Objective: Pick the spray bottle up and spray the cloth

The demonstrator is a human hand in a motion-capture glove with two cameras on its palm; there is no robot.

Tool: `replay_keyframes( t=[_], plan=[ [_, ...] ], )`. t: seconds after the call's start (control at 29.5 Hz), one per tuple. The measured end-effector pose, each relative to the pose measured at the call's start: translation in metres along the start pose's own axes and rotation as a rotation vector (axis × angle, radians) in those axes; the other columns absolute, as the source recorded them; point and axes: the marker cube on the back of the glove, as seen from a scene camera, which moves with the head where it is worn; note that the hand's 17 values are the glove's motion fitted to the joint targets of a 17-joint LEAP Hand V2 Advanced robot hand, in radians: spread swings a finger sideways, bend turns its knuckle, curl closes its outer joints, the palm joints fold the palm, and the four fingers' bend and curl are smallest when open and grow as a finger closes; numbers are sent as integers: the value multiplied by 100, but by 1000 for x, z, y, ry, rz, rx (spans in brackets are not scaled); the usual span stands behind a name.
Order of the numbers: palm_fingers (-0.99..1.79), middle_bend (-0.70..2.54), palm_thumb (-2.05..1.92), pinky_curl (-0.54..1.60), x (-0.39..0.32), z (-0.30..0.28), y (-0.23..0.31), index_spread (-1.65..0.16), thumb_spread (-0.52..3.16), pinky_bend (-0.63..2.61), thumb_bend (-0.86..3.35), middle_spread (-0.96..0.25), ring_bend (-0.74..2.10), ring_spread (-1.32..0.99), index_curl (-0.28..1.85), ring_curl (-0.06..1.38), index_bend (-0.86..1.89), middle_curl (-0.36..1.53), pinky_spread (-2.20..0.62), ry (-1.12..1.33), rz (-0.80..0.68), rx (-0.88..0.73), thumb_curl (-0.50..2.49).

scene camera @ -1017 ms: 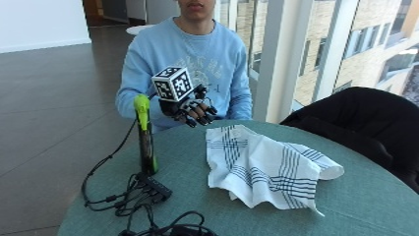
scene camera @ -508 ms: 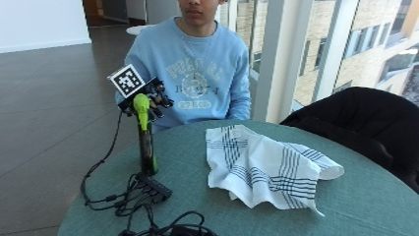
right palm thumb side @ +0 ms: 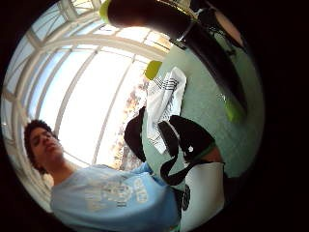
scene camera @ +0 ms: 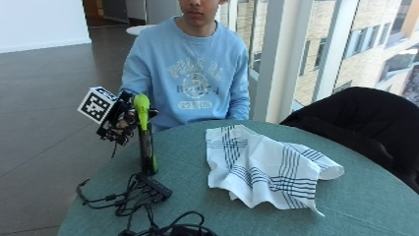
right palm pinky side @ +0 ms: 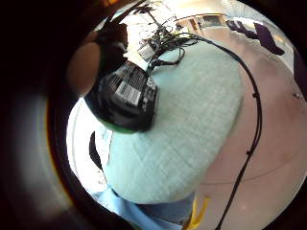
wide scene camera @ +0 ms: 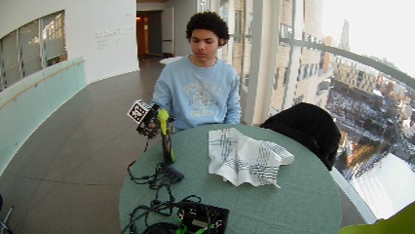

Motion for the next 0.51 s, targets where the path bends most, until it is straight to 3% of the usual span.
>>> replay_keyframes(
  t=[0.51],
  plan=[
    [68, 29, 73, 33, 2, 35, -52, -36, 103, 24, -1, -5, 24, 2, 27, 29, 16, 38, 21, -306, 104, -44, 31]
  ],
)
